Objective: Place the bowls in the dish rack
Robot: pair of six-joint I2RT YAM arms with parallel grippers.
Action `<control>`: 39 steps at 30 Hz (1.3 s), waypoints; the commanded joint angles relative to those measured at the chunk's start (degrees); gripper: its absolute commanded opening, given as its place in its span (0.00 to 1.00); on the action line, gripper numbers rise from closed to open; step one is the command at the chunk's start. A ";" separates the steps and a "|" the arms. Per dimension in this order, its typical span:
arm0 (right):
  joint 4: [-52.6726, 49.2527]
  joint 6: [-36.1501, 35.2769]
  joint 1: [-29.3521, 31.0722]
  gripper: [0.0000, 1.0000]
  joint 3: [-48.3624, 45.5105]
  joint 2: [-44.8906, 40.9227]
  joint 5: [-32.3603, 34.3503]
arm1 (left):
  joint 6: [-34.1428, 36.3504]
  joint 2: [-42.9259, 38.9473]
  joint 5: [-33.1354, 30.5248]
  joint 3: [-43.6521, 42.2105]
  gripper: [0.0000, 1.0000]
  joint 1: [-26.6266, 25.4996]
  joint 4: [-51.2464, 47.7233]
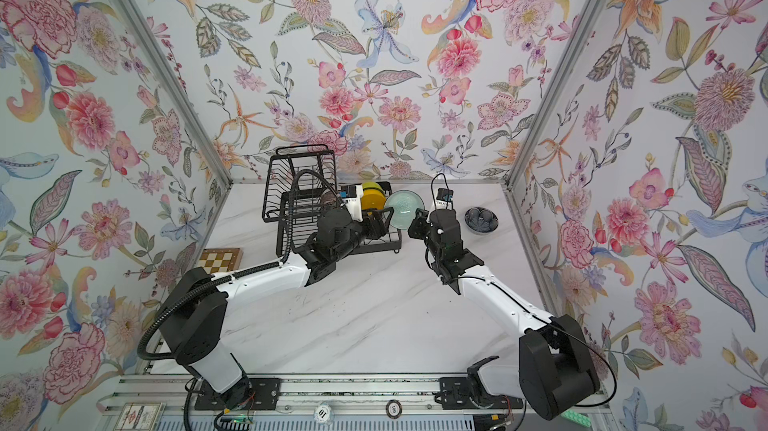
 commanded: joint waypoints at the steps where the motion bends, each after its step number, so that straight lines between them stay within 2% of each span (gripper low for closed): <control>1: 8.29 1.39 0.67 0.00 0.29 -3.09 -0.75 | -0.49 1.57 0.77 0.20 0.55 0.36 1.79; 6: 9.89 1.48 1.35 0.00 0.06 -3.75 -2.49 | -1.33 2.20 1.92 0.09 0.42 0.88 3.48; 15: 12.10 1.95 3.39 0.00 -1.36 -3.53 -1.54 | -0.08 2.03 1.72 0.62 0.14 1.59 4.05; 18: 12.51 2.28 3.48 0.00 -1.58 -3.15 -1.82 | 0.10 1.71 1.63 0.02 0.00 1.88 4.87; 20: 12.52 2.66 3.40 0.08 -1.79 -3.13 -2.03 | -0.05 1.54 2.36 -0.12 0.00 2.15 5.27; 23: 11.29 2.80 3.40 0.15 -1.38 -3.09 -3.09 | 0.53 0.94 3.42 -0.37 0.00 2.57 5.66; 25: 10.43 2.98 3.40 0.25 -1.18 -3.06 -3.51 | 1.51 0.49 2.52 -0.43 0.00 2.94 4.96; 29: 10.81 4.86 2.85 0.35 -2.04 -3.52 -4.07 | 2.52 0.44 2.16 0.86 0.00 4.24 2.03; 33: 11.02 5.45 1.88 0.50 -2.21 -4.35 -5.24 | 4.29 0.31 1.26 1.95 0.00 5.09 -0.89; 38: 12.38 8.63 -0.94 0.71 -4.22 -6.18 -7.59 | 5.16 0.35 -0.43 2.33 0.00 5.82 -2.65; 39: 12.90 9.55 -1.73 0.72 -4.67 -6.52 -8.44 | 5.33 0.44 -0.88 2.50 0.00 6.06 -2.80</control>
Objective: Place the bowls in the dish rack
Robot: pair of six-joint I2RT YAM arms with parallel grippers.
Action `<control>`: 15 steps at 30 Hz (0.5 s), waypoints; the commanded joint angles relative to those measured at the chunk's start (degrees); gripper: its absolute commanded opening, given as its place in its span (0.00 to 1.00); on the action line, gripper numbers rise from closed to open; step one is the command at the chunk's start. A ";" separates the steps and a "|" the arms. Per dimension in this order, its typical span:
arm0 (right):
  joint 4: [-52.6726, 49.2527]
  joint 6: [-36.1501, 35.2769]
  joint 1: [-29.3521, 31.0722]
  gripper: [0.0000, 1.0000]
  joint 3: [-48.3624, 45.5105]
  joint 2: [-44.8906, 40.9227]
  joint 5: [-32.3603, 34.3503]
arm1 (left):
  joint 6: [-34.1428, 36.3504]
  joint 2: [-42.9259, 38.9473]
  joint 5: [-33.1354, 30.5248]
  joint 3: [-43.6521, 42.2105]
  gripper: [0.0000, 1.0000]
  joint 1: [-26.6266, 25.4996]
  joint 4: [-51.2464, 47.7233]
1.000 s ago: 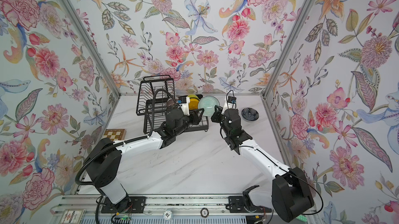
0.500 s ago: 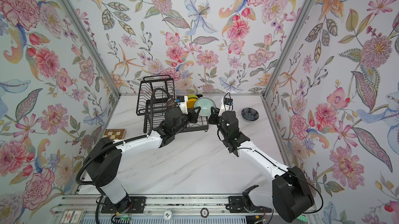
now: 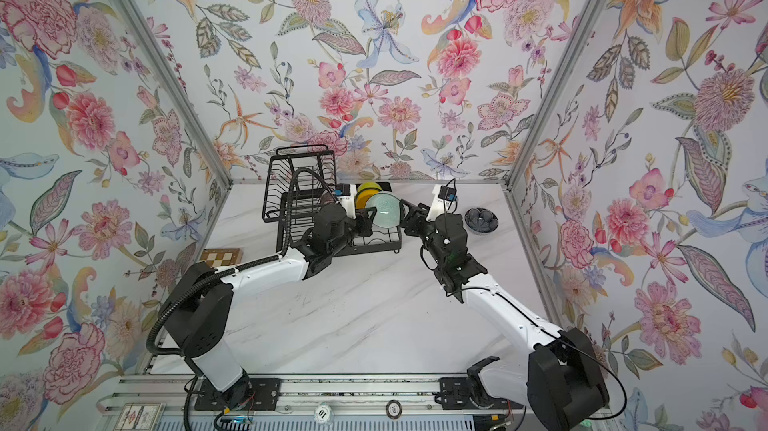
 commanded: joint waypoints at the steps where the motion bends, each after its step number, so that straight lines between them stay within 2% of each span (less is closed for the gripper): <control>1: 3.39 3.59 -2.38 0.74 -1.89 -2.30 -2.40 | 1.90 -1.05 -1.90 2.80 0.00 0.96 0.94; 2: 3.51 4.47 -3.08 0.81 -2.16 -2.61 -2.88 | 2.35 -0.81 -2.31 3.31 0.00 0.95 0.77; 7: 1.66 7.43 -5.34 0.98 -1.87 -3.36 -4.20 | 4.43 1.37 -3.31 7.41 0.00 0.96 -0.66; 15: 2.59 13.78 -8.83 0.99 -1.51 -4.82 -7.80 | 7.01 6.63 -6.62 16.63 0.00 1.04 -2.82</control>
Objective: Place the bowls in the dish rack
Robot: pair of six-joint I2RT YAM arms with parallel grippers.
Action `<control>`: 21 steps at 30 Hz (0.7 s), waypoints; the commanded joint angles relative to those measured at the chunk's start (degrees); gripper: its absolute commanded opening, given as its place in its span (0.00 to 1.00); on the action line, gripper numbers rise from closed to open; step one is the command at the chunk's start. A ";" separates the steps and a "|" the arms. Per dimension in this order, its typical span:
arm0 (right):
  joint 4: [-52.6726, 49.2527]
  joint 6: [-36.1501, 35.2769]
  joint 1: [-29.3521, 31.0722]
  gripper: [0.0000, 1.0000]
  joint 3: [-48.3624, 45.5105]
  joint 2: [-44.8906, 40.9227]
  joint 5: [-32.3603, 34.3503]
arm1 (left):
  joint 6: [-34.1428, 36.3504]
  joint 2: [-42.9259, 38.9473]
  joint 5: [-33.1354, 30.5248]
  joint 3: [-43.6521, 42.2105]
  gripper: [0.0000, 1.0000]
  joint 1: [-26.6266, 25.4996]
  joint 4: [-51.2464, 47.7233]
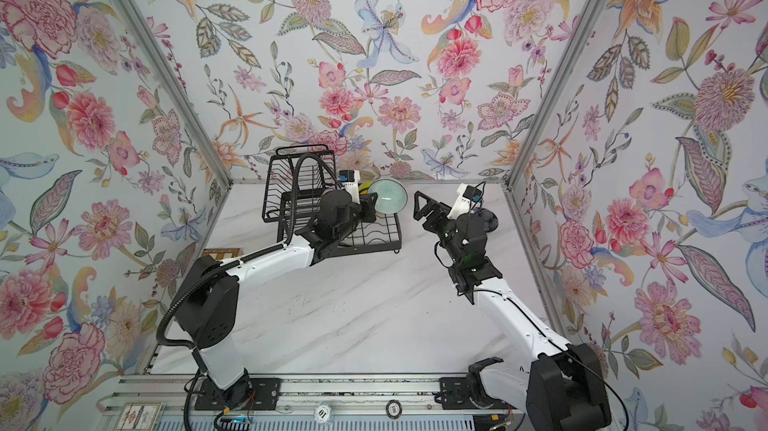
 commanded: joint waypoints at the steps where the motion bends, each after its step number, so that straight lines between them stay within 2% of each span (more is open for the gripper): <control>1: 1.21 5.06 -1.79 0.99 0.22 -2.12 -2.20 | 2.93 1.68 -3.02 5.02 0.00 0.44 2.03; 6: 1.57 17.41 -7.77 0.98 -1.38 -2.75 -1.98 | 7.78 4.98 -7.74 8.76 0.00 -0.02 2.16; 11: -5.96 29.89 -12.47 0.98 0.28 -1.54 0.72 | 16.33 7.88 -13.49 9.38 0.00 -3.08 5.39; 13: -12.31 33.47 -13.32 0.98 2.68 -0.45 1.77 | 18.85 8.91 -15.60 9.08 0.00 -3.97 7.28; 16: -16.59 37.96 -13.97 0.99 4.83 1.03 2.51 | 20.08 10.48 -16.38 8.89 0.00 -4.60 9.04; 19: -15.09 43.17 -13.96 0.99 4.46 2.87 1.09 | 23.32 12.18 -17.10 9.37 0.00 -5.96 10.13; 21: -12.93 47.95 -13.79 0.99 3.45 4.33 -0.72 | 25.09 14.06 -18.47 12.22 0.00 -6.95 6.88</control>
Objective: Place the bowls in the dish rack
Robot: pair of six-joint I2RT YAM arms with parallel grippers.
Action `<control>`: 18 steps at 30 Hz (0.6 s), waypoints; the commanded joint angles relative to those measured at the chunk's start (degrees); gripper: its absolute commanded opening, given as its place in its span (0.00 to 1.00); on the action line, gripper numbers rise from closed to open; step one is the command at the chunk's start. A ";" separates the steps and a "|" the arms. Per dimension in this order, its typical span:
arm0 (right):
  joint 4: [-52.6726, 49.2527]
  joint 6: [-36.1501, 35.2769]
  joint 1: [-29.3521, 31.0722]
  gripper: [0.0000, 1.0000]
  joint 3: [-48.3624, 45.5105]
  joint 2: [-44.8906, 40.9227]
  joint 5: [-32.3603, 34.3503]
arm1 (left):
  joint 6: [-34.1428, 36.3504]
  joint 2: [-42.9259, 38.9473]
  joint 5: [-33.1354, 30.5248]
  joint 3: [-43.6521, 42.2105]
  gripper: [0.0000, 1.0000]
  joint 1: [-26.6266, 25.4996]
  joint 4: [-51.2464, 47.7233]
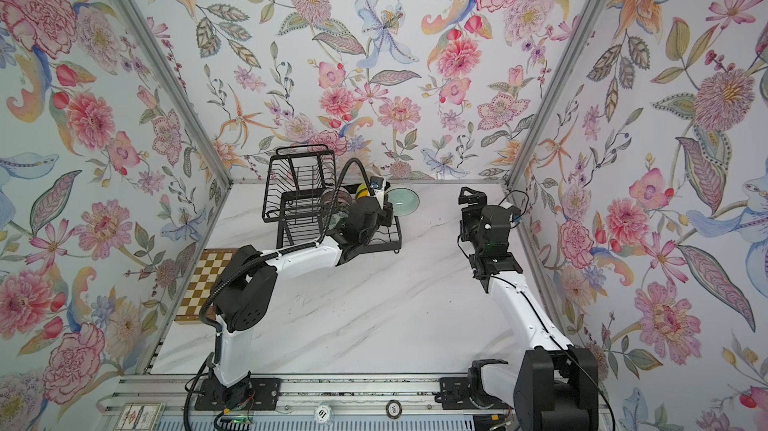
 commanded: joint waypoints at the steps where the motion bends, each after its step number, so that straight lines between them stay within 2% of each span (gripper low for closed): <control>1: 1.27 10.54 0.10 0.99 -0.43 2.32 -2.15 | 5.01 2.32 -4.32 6.13 0.00 -1.40 1.45; 8: 11.17 24.65 2.18 0.99 -5.04 4.62 -2.81 | 6.27 6.10 -5.20 8.90 0.00 -2.14 -0.14; 18: 23.65 36.76 6.50 0.99 -8.92 6.62 4.31 | 8.10 8.06 -5.05 8.37 0.00 -3.50 2.38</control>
